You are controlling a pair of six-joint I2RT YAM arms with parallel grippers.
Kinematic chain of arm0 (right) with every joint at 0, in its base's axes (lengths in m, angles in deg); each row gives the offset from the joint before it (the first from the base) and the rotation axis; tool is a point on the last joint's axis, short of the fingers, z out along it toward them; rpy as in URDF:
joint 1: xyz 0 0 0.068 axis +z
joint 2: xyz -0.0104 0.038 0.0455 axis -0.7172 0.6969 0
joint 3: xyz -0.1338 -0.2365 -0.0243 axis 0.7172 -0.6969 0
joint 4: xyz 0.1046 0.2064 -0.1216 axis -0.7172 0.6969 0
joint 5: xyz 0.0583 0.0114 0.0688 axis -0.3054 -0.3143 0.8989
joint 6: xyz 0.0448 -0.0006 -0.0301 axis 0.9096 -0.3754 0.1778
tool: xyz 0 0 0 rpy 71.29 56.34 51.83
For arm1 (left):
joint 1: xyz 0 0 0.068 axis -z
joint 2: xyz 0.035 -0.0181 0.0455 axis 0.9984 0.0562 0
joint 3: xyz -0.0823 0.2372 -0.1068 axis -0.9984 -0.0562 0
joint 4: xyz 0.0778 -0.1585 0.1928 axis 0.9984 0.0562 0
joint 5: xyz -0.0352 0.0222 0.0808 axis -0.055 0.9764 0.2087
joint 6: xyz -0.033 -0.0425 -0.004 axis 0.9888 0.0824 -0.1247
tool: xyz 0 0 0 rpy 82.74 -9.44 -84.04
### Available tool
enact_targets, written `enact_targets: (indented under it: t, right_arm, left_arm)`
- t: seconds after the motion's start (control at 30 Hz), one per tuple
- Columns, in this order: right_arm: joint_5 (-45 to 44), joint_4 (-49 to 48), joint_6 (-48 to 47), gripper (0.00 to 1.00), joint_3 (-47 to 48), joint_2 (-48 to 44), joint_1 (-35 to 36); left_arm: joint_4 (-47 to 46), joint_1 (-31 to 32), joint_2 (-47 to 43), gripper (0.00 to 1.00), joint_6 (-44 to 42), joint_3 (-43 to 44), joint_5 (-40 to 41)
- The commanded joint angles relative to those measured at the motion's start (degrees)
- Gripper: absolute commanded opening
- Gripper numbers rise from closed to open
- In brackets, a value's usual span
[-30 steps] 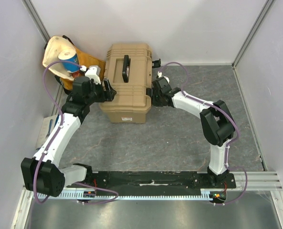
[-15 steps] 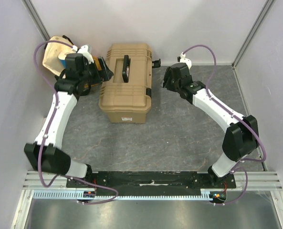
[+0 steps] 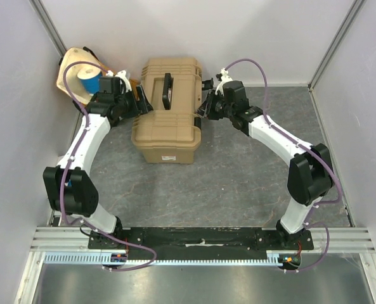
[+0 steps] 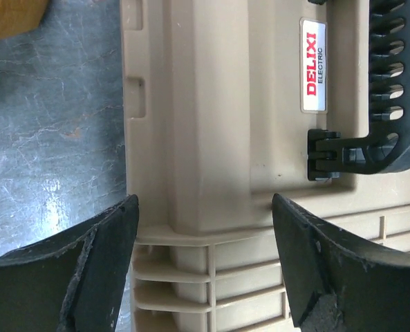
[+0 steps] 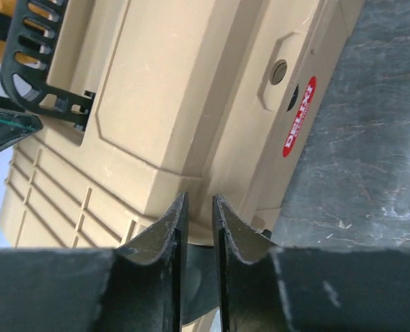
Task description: Pack the tool kit
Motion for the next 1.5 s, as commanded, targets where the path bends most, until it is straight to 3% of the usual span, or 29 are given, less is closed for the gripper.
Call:
enact_targets:
  t: [0.0, 0.27, 0.53, 0.63, 0.73, 0.8, 0.97, 1.17, 1.23, 1.33, 1.47]
  right_arm:
    - [11.6, -3.5, -0.1, 0.24, -2.0, -0.6, 0.1]
    - [21.1, -0.6, -2.3, 0.25, -9.3, -6.8, 3.2]
    - [18.2, 4.0, -7.1, 0.26, -22.1, -20.9, 9.7]
    - [11.0, 6.0, -7.4, 0.29, -25.6, -27.1, 9.8]
    - [-0.5, 10.0, -8.0, 0.34, -23.8, -29.4, 9.6]
    - [-10.0, 12.8, -6.2, 0.35, -20.4, -28.2, 8.4]
    - [-13.9, 12.4, 2.9, 0.39, -18.8, -27.5, -1.7]
    - [-5.6, 4.7, 11.1, 0.40, -25.9, -24.4, -11.7]
    - [-2.1, -0.3, 14.3, 0.46, -29.3, -22.4, -13.1]
    - [4.6, -12.4, 17.8, 0.58, -33.6, -17.4, -14.2]
    - [10.1, -26.4, 22.2, 0.61, -35.2, -10.1, -14.4]
  left_arm:
    - [6.5, 0.2, -4.6, 0.82, -1.8, -6.0, -4.0]
    - [7.2, 0.4, -13.8, 0.79, -1.1, -15.6, -10.6]
    - [11.5, 0.3, -28.3, 0.76, -3.3, -20.7, -13.7]
    - [12.4, 0.3, -34.4, 0.77, -4.2, -22.7, -15.8]
    - [12.1, 0.4, -38.6, 0.83, -4.4, -23.5, -12.2]
    - [12.3, 0.4, -37.8, 0.84, -4.2, -21.8, -6.9]
    - [12.3, 0.4, -31.8, 0.84, -1.4, -13.8, 3.1]
    - [9.2, 0.3, -24.4, 0.84, 0.7, -11.1, 4.6]
    - [9.0, 0.2, -21.9, 0.84, 1.6, -10.7, 5.1]
    - [8.8, 0.2, -18.5, 0.84, 2.4, -9.9, 4.5]
    - [7.7, 0.2, -16.8, 0.84, 2.3, -9.8, 3.6]
